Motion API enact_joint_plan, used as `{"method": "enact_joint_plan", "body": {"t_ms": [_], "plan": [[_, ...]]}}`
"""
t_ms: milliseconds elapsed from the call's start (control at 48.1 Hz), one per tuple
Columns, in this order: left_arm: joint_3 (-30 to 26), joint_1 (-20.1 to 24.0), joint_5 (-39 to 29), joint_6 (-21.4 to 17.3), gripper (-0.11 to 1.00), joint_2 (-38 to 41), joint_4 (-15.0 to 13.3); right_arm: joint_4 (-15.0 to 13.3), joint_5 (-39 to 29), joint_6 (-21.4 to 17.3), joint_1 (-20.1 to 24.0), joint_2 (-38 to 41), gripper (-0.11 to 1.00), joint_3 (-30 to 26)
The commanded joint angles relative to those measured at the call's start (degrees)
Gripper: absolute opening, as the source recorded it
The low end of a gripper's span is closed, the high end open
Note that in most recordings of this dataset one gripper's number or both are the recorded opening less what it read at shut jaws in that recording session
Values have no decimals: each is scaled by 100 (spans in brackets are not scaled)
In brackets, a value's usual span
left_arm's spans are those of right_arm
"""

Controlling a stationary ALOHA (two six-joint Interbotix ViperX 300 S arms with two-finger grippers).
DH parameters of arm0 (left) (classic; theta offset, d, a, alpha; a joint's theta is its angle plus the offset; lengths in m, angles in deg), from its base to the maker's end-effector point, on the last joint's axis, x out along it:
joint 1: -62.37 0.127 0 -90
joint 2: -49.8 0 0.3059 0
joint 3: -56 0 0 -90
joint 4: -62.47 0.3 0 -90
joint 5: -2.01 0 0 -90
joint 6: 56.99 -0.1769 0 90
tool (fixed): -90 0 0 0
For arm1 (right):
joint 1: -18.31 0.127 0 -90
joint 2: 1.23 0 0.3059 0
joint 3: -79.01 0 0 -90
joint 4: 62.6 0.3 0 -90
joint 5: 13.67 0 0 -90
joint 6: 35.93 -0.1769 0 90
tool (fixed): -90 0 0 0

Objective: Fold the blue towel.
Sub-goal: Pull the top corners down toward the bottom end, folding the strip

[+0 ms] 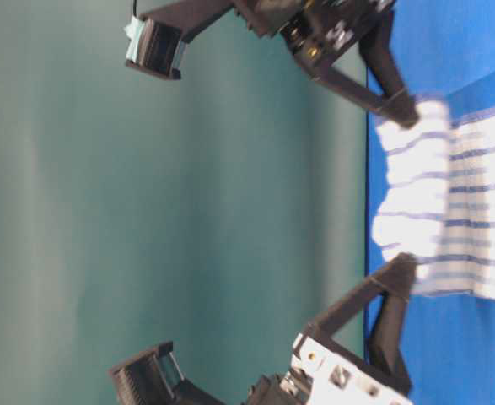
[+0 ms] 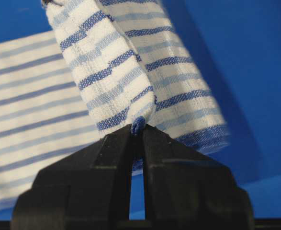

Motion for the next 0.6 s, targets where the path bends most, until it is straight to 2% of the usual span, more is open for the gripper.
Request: {"method": "enact_joint_plan", "body": {"t_ms": [0, 125, 229, 395, 582], "plan": [[-44, -343, 26, 149, 3, -123, -9, 132, 9, -26, 281, -141, 5, -44], [-44, -668, 26, 308, 3, -114, -9, 352, 9, -18, 659, -132, 5, -35], [-88, -896, 26, 378, 3, -70, -9, 422, 9, -26, 853, -123, 5, -26], [-141, -1116, 26, 387, 3, -35, -9, 510, -35, -26, 1011, -97, 5, -62], [-141, -1143, 26, 387, 3, -26, -9, 510, -114, -9, 1037, -62, 5, -97]]}}
